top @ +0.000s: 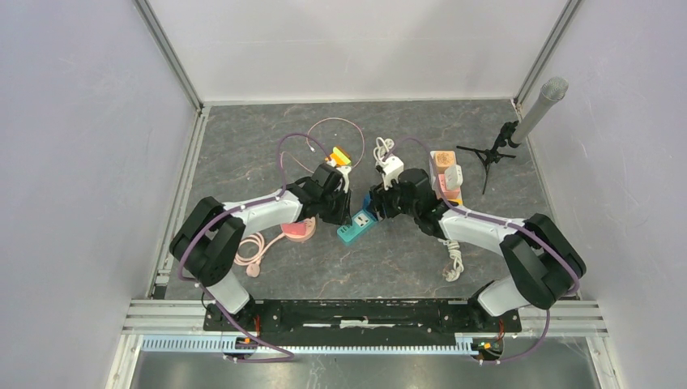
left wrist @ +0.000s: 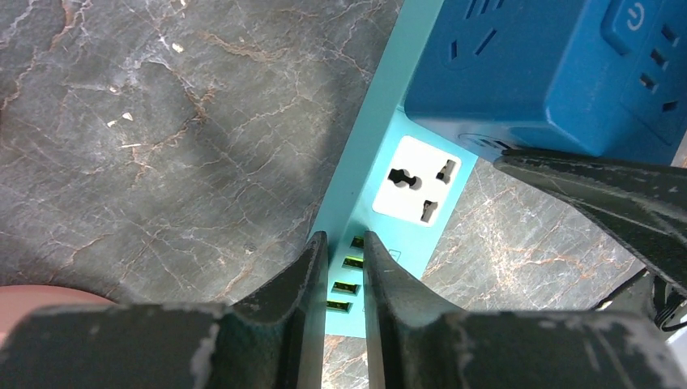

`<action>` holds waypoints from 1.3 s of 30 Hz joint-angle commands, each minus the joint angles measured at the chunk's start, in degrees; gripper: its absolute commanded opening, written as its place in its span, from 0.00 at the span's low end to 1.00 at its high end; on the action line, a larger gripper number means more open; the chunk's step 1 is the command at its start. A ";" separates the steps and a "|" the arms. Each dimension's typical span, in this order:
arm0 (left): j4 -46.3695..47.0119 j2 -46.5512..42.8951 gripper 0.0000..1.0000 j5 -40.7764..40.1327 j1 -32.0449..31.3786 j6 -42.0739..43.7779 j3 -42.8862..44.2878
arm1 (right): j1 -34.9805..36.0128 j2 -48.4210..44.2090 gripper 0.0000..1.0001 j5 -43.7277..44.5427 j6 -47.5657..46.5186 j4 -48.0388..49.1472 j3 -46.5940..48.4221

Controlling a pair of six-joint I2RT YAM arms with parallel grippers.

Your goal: Pull the plug off the socket

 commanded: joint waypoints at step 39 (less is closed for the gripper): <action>-10.57 8.71 0.21 -7.22 -0.66 2.35 -0.78 | 3.02 -8.63 0.00 -8.08 -5.81 15.33 1.45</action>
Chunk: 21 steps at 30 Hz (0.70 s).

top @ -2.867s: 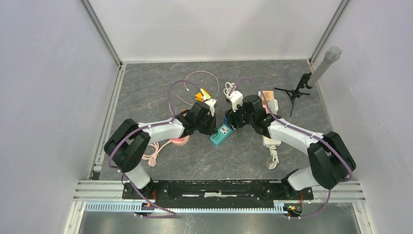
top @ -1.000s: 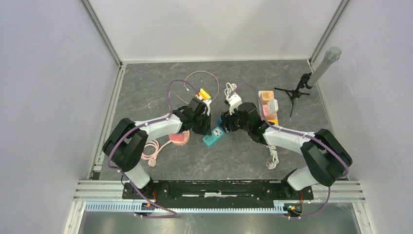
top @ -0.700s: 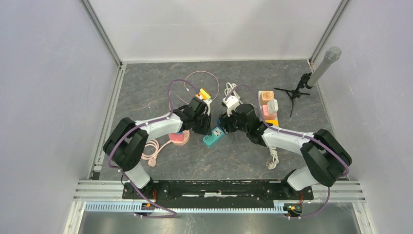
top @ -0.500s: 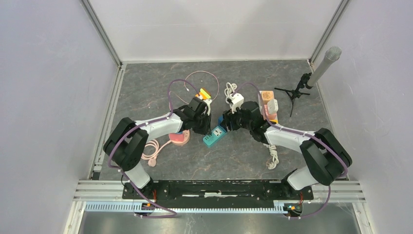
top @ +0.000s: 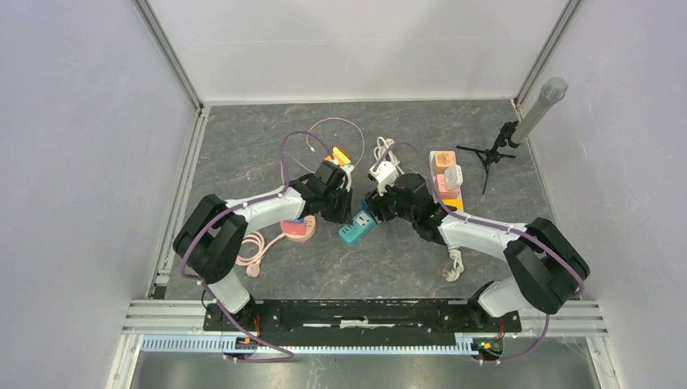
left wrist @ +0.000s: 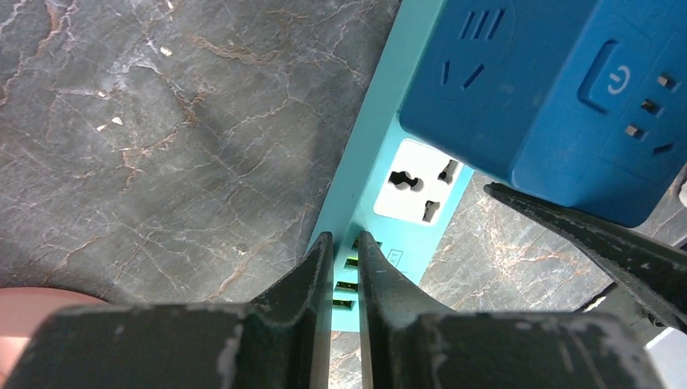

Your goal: Pull the plug off the socket

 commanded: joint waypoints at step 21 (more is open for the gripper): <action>-7.81 4.91 0.24 -9.00 -0.62 1.54 -3.53 | -8.01 -14.35 0.00 -12.44 13.45 13.79 1.23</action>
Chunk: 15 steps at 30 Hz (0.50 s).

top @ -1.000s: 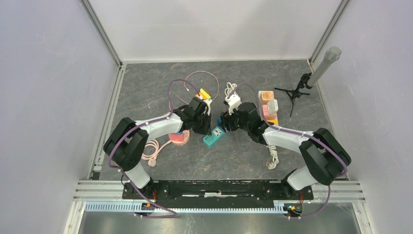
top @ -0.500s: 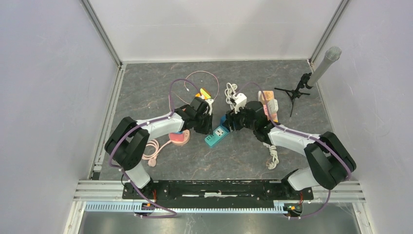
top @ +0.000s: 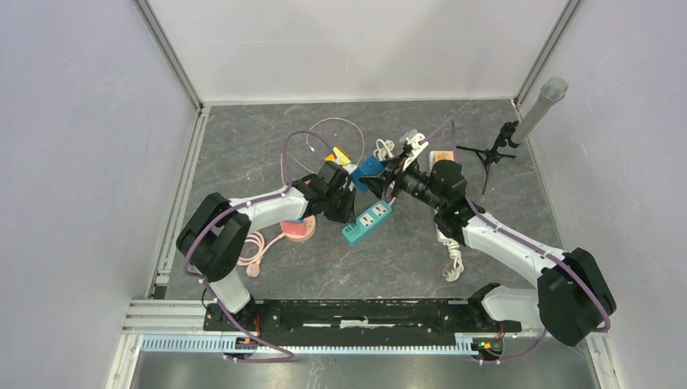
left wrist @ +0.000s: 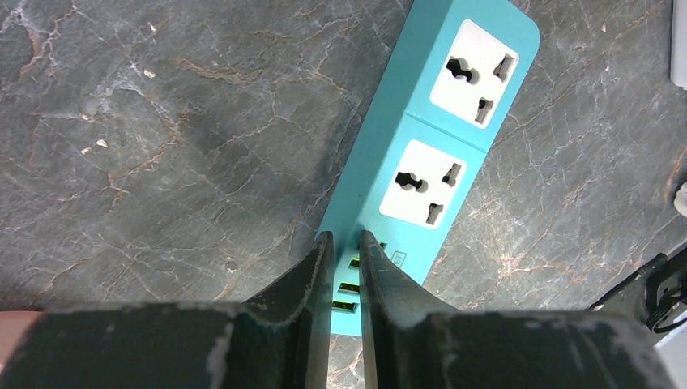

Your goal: Pull the plug off the socket

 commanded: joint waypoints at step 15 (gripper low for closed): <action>-7.35 -14.32 0.68 -6.98 0.00 -0.94 -1.52 | -0.03 -4.77 0.00 22.35 -2.61 -15.26 0.72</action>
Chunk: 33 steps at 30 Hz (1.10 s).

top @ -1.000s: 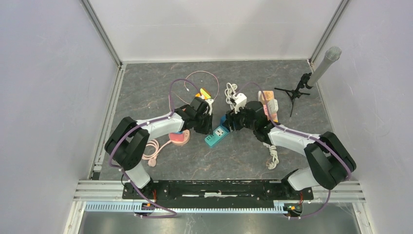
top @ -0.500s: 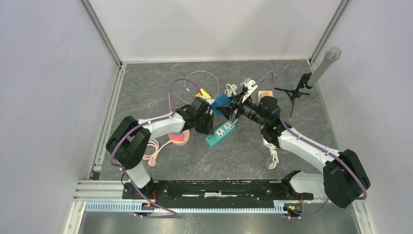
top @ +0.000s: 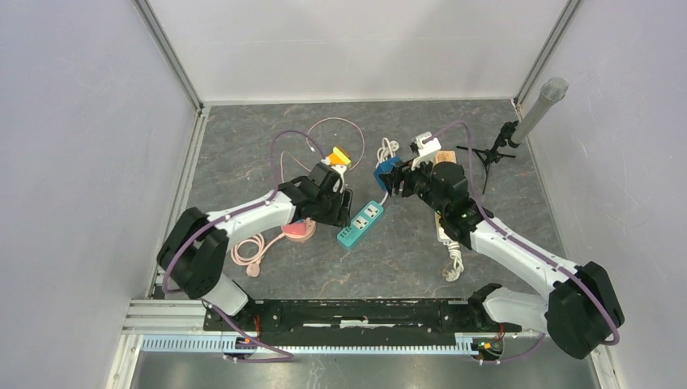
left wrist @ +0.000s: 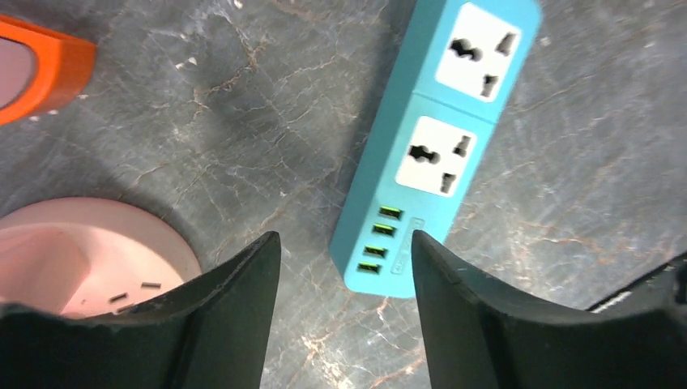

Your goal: Pull the plug off the socket

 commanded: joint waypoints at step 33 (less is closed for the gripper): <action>-8.40 -38.74 1.00 -24.75 0.19 -5.07 0.71 | -3.97 40.83 0.35 -17.05 6.34 1.20 24.90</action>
